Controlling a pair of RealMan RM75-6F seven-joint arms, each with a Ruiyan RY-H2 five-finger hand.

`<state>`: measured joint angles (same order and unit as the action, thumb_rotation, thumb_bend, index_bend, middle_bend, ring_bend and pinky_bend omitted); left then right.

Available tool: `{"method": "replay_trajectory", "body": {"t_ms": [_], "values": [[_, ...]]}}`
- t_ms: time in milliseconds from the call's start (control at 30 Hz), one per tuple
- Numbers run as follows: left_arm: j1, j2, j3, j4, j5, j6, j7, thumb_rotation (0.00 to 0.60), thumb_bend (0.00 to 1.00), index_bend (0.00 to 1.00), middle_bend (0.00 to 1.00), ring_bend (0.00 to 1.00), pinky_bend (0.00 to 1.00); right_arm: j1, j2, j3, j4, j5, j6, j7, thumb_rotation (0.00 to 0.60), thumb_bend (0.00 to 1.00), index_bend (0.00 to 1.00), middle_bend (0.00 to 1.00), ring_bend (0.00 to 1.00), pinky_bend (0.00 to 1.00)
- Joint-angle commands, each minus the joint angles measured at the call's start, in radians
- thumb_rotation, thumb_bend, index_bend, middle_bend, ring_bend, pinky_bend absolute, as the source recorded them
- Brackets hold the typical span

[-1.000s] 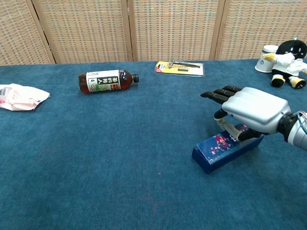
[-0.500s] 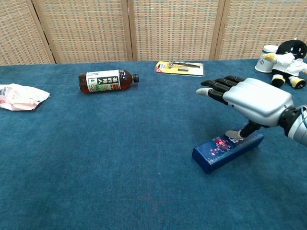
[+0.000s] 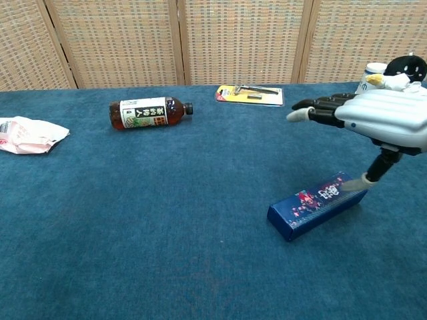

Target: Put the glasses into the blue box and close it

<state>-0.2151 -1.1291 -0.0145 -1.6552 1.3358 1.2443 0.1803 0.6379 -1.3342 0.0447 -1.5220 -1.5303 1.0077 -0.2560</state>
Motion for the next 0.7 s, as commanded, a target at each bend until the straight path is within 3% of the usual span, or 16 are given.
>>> {"method": "replay_trajectory", "body": {"t_ms": [33, 267, 533, 633, 700], "values": [[0.001, 0.000, 0.000, -0.001, 0.001, 0.001, 0.001, 0.600, 0.00, 0.00, 0.00, 0.00, 0.00, 0.052, 0.123, -0.035, -0.107, 0.104, -0.190, -0.090, 0.600, 0.03, 0.00, 0.00, 0.00, 0.06], [-0.001, -0.001, 0.000, 0.001, -0.004, -0.003, 0.003, 0.600, 0.00, 0.00, 0.00, 0.00, 0.00, 0.074, 0.051, -0.060, -0.056, 0.148, -0.244, -0.206, 0.600, 0.03, 0.00, 0.00, 0.00, 0.06], [-0.003, 0.000, -0.004, 0.005, -0.012, -0.007, -0.004, 0.600, 0.00, 0.00, 0.00, 0.00, 0.00, 0.078, -0.035, -0.060, 0.022, 0.130, -0.208, -0.266, 0.600, 0.05, 0.00, 0.00, 0.00, 0.06], [-0.003, 0.001, -0.005, 0.006, -0.013, -0.009, -0.005, 0.600, 0.00, 0.00, 0.00, 0.00, 0.00, 0.077, -0.063, -0.062, 0.059, 0.099, -0.182, -0.258, 0.600, 0.08, 0.15, 0.08, 0.00, 0.06], [-0.003, 0.001, -0.005, 0.006, -0.013, -0.009, -0.006, 0.600, 0.00, 0.00, 0.00, 0.00, 0.00, 0.073, -0.080, -0.063, 0.083, 0.074, -0.160, -0.235, 0.600, 0.12, 0.31, 0.22, 0.00, 0.06]]}}
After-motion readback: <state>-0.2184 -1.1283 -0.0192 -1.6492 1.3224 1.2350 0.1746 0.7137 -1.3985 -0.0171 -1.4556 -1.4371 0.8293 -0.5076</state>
